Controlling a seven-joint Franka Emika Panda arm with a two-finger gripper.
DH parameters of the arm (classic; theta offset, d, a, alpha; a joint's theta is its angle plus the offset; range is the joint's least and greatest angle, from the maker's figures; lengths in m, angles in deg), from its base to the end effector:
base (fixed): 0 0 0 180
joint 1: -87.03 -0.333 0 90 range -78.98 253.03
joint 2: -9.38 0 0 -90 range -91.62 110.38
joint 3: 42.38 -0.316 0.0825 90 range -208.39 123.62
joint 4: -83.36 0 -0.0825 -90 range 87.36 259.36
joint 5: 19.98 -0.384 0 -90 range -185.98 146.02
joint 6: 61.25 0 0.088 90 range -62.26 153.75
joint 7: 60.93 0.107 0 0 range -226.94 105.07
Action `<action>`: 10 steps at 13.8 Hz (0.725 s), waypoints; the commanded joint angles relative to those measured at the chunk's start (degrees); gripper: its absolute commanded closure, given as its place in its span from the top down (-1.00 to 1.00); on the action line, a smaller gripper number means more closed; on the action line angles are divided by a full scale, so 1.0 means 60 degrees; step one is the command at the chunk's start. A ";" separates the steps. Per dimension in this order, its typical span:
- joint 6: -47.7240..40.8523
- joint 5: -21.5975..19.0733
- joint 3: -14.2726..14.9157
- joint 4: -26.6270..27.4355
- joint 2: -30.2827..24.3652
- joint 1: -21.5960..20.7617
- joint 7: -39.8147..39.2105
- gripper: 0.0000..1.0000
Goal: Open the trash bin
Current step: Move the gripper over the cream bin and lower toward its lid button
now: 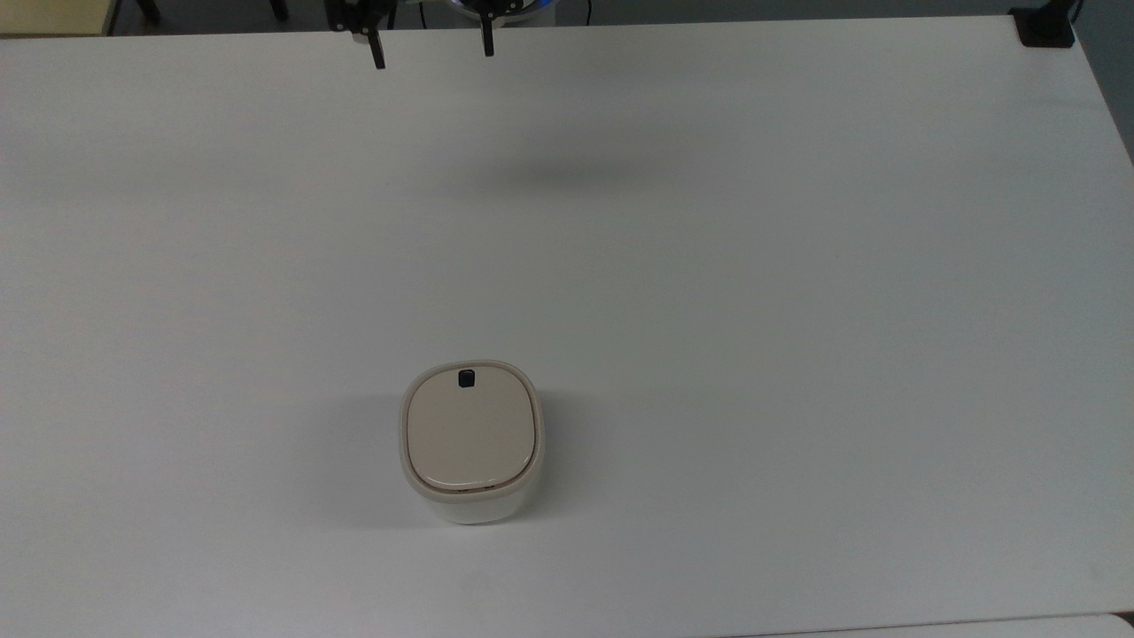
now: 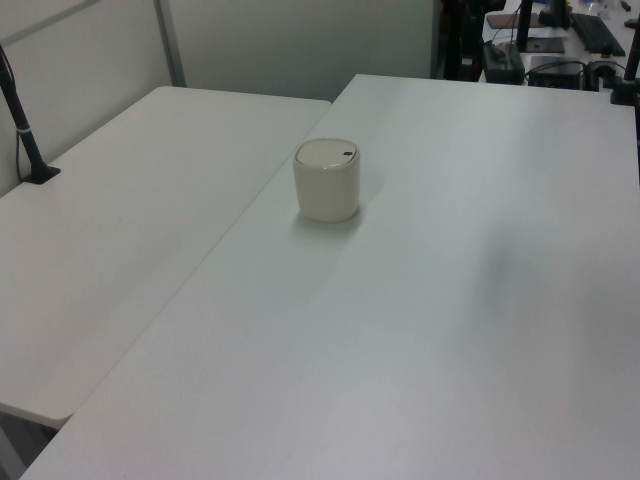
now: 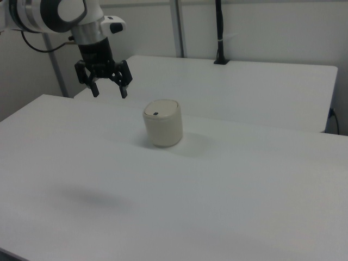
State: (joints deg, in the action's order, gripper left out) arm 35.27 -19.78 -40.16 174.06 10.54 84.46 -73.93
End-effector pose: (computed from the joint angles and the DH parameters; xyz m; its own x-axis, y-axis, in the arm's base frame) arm 0.5717 0.0034 0.6178 0.9697 0.2313 0.0782 0.2303 -0.9729 0.0224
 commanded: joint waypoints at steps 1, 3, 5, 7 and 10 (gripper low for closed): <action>0.1250 0.0026 0.0127 0.0001 0.0319 -0.0013 -0.0721 0.30; 0.2074 0.0011 0.0127 0.0016 0.0611 0.0017 -0.0676 -0.19; 0.3010 -0.0062 0.0141 0.0016 0.0933 0.0032 0.0036 -0.72; 0.4616 0.0010 0.0127 0.0030 0.1444 -0.0027 0.2240 -0.99; 0.6190 0.0026 0.0127 0.0060 0.2178 -0.0056 0.3761 -0.99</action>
State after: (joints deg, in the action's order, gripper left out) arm 65.49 -19.78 -39.86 174.24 20.24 84.86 -58.88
